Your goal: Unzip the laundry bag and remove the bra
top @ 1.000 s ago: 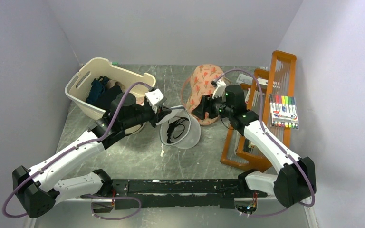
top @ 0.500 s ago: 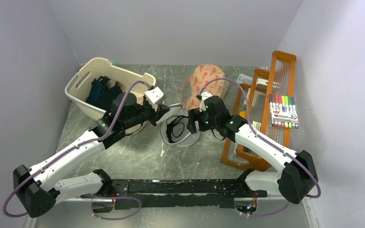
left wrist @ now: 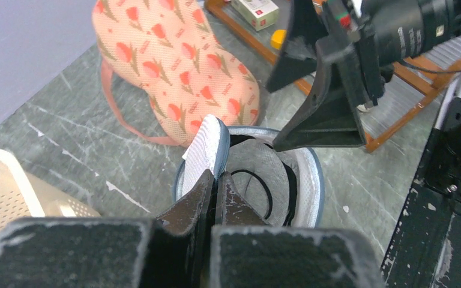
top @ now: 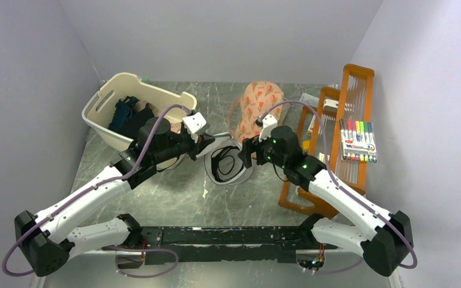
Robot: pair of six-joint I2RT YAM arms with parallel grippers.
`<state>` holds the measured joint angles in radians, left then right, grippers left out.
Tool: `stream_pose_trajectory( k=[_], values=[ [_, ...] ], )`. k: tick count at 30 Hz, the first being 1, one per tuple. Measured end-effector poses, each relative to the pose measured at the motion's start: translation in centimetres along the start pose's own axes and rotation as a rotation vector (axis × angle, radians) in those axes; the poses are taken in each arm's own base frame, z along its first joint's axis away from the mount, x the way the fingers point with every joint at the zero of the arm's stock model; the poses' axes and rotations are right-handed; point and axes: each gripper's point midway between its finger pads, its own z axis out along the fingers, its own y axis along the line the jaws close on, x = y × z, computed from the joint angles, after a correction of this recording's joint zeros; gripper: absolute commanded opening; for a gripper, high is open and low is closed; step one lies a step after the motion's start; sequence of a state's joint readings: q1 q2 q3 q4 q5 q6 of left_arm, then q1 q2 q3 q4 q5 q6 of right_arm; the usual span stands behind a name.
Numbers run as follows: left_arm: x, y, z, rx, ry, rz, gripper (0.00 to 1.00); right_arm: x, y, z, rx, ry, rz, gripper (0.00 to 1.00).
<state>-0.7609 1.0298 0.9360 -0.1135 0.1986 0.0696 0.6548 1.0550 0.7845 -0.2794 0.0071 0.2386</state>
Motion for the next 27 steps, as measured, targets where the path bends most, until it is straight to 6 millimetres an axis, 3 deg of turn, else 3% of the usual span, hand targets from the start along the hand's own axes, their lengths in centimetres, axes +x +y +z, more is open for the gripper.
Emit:
stream_pose_trajectory(
  k=[5,9,16,21,26,27],
  values=[
    [-0.2,-0.9,0.0,0.057,-0.004,0.032,0.07,-5.3,3.6,-0.5,-0.199,-0.229,-0.124,0.84],
    [-0.1,-1.2,-0.1,0.08,-0.004,0.051,0.07,-7.6,5.9,0.5,-0.323,-0.311,-0.221,0.82],
    [0.1,-1.4,-0.1,0.097,0.003,0.07,0.07,-8.9,7.2,0.7,-0.444,-0.382,-0.332,0.72],
    [0.1,-1.4,0.1,0.104,0.013,0.075,0.07,-10.0,6.7,0.4,-0.556,-0.423,-0.318,0.47],
    [0.2,-1.4,0.2,0.104,0.019,0.076,0.08,-10.1,7.4,0.3,-0.693,-0.435,-0.271,0.46],
    [0.2,-1.4,0.2,0.104,0.019,0.075,0.08,-10.1,7.6,0.4,-0.716,-0.434,-0.264,0.41]
  ],
)
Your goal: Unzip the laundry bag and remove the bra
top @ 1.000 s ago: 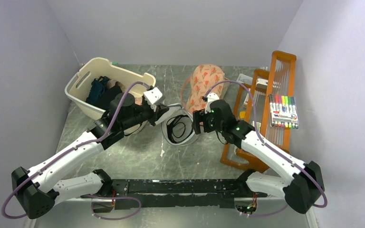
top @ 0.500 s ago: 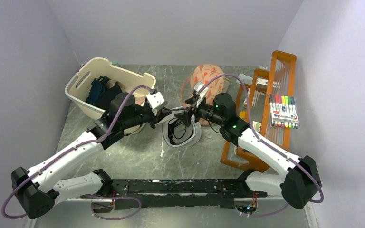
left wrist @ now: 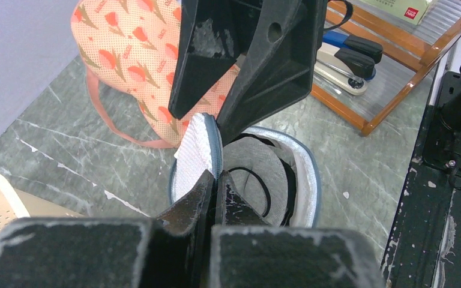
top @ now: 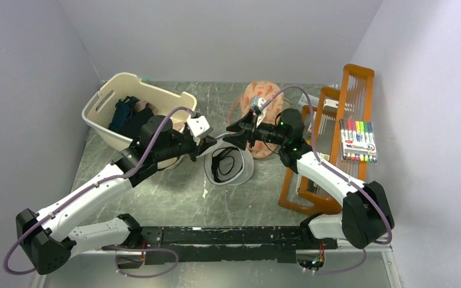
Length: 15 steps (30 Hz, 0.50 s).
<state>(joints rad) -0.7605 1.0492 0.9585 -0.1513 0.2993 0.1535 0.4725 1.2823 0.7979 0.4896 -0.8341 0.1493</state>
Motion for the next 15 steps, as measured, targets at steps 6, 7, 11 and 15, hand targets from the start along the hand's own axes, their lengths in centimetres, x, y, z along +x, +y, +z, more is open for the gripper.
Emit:
stream_pose_trajectory(
  k=[6,7,11,15],
  values=[
    [0.6,0.4,0.4,-0.009,0.02,-0.004,0.17,1.2,0.3,0.7,-0.059,-0.003,0.072,0.12],
    [0.8,0.6,0.4,-0.016,0.024,-0.005,0.21,1.4,0.2,0.6,-0.053,-0.005,0.083,0.09],
    [1.2,1.0,0.7,-0.029,0.037,0.0,0.39,2.3,0.0,0.2,-0.009,-0.013,0.123,0.0],
    [1.1,1.2,0.8,-0.039,0.033,-0.001,0.56,2.5,-0.8,-0.3,0.066,-0.025,0.154,0.0]
  ],
)
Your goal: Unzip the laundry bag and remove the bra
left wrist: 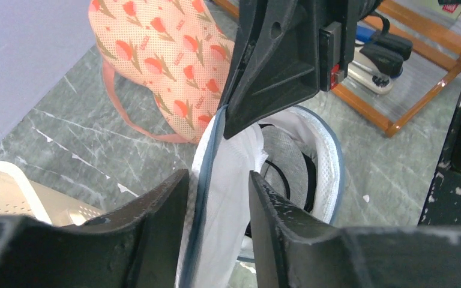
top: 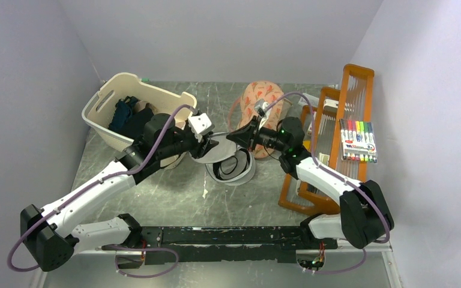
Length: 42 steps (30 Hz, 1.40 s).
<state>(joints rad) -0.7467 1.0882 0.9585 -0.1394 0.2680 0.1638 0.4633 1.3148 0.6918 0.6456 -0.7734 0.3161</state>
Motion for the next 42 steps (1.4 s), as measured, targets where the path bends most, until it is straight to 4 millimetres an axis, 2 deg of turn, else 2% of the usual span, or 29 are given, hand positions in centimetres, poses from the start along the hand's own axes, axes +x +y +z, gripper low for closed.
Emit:
stream_pose_trajectory(
  k=[3,5,6,7,11,14,19,22,25,28,30,32,35,39,42],
  values=[
    [-0.5,0.5,0.0,-0.028,-0.018,-0.008,0.62,-0.2,-1.0,-0.7,0.067,-0.025,0.019,0.0],
    [-1.0,0.8,-0.2,-0.053,-0.026,-0.03,0.74,-0.4,-2.3,-1.5,0.143,-0.05,0.045,0.0],
    [-1.3,1.1,-0.3,-0.068,-0.031,-0.039,0.84,-0.6,-3.1,-1.8,0.183,-0.064,0.059,0.0],
    [-1.9,1.3,-0.5,-0.084,-0.037,-0.057,0.87,-0.8,-3.7,-2.0,0.213,-0.075,0.07,0.0],
    [-4.3,2.3,-1.0,-0.143,-0.071,-0.131,0.87,-1.0,-6.3,-3.1,0.348,-0.1,0.15,0.0],
    [-4.7,2.6,-1.3,-0.171,-0.08,-0.202,0.86,-0.6,-7.6,-3.3,0.41,-0.096,0.214,0.0],
    [-2.6,1.9,-0.8,-0.172,-0.043,-0.327,0.82,0.5,-9.4,-4.0,0.497,-0.087,0.321,0.0],
    [0.2,0.5,0.4,-0.138,0.005,-0.413,0.84,1.2,-9.9,-4.1,0.516,-0.077,0.359,0.0],
    [3.5,-2.3,2.5,-0.091,0.092,-0.463,0.9,1.8,-10.1,-4.1,0.524,-0.061,0.38,0.0],
    [6.4,-5.6,4.9,-0.041,0.195,-0.427,0.9,1.9,-10.2,-4.1,0.527,-0.055,0.381,0.0],
    [7.8,-6.9,6.1,-0.018,0.25,-0.38,0.91,1.7,-10.2,-4.1,0.524,-0.057,0.376,0.0],
    [8.5,-7.4,7.2,-0.001,0.286,-0.323,0.92,1.5,-10.1,-4.0,0.518,-0.057,0.371,0.0],
    [8.4,-7.0,8.6,0.009,0.302,-0.242,0.91,1.5,-10.0,-4.0,0.512,-0.054,0.364,0.0],
    [7.9,-6.6,9.8,0.035,0.318,-0.142,0.76,1.3,-9.8,-4.1,0.506,-0.053,0.352,0.0],
    [8.8,-6.9,10.1,0.065,0.357,-0.094,0.6,1.2,-9.7,-4.1,0.506,-0.052,0.346,0.0]
  ],
)
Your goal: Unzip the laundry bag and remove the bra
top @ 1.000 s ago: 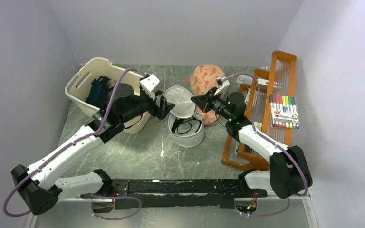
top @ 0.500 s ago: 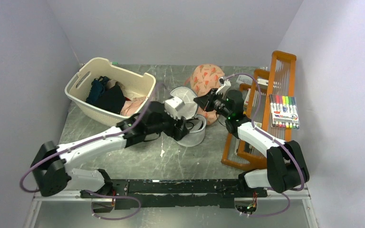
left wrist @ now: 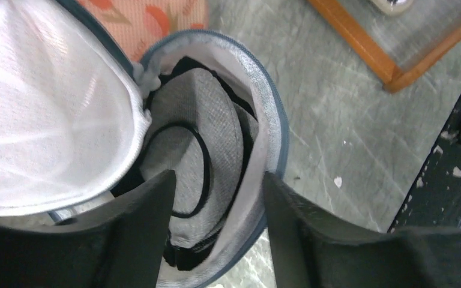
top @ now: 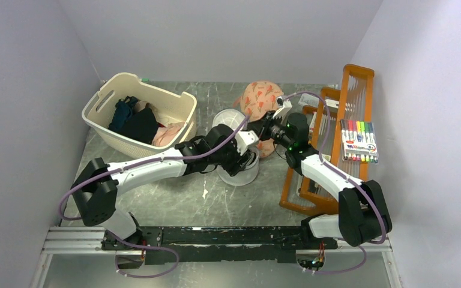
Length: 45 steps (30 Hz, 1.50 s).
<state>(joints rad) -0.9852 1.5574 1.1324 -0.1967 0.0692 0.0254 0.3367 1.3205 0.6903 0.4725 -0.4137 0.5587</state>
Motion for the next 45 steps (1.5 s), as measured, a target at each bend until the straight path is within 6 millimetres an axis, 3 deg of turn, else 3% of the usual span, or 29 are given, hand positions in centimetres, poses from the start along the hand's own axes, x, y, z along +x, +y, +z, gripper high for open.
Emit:
stream_pose_trajectory(
  k=[6,10,13,20,26,28,33,36,41,45],
  values=[
    [1.7,-1.0,-0.5,0.042,0.066,0.008,0.38,-0.1,-0.4,0.0,0.032,0.008,-0.007,0.03],
    [2.1,-2.5,-1.5,0.092,0.065,-0.03,0.21,-0.5,-1.1,0.0,0.081,0.012,-0.013,0.21],
    [2.2,-4.1,-2.3,0.143,0.055,-0.074,0.18,-0.4,-1.7,-0.1,0.114,0.023,-0.022,0.37],
    [4.3,-6.0,-2.8,0.189,0.073,-0.19,0.16,-1.1,-2.5,0.0,0.198,0.057,-0.061,0.64],
    [4.8,-6.4,-2.5,0.187,0.074,-0.266,0.13,-0.8,-1.5,-0.2,0.237,0.113,-0.115,0.73],
    [4.7,-6.4,-2.4,0.188,0.06,-0.286,0.19,-0.3,-1.1,-0.8,0.246,0.138,-0.129,0.74],
    [4.5,-6.6,-2.9,0.191,0.032,-0.31,0.47,2.2,-1.7,-3.5,0.285,0.205,-0.135,0.76],
    [2.9,-6.3,-4.1,0.183,-0.025,-0.302,0.64,3.5,-2.4,-4.8,0.32,0.25,-0.137,0.71],
    [0.2,-4.8,-5.2,0.117,-0.11,-0.267,0.75,5.2,-3.2,-5.7,0.359,0.326,-0.14,0.69],
    [-0.3,-3.4,-4.7,0.048,-0.122,-0.248,0.77,6.5,-2.8,-6.1,0.35,0.379,-0.158,0.67]
  ],
)
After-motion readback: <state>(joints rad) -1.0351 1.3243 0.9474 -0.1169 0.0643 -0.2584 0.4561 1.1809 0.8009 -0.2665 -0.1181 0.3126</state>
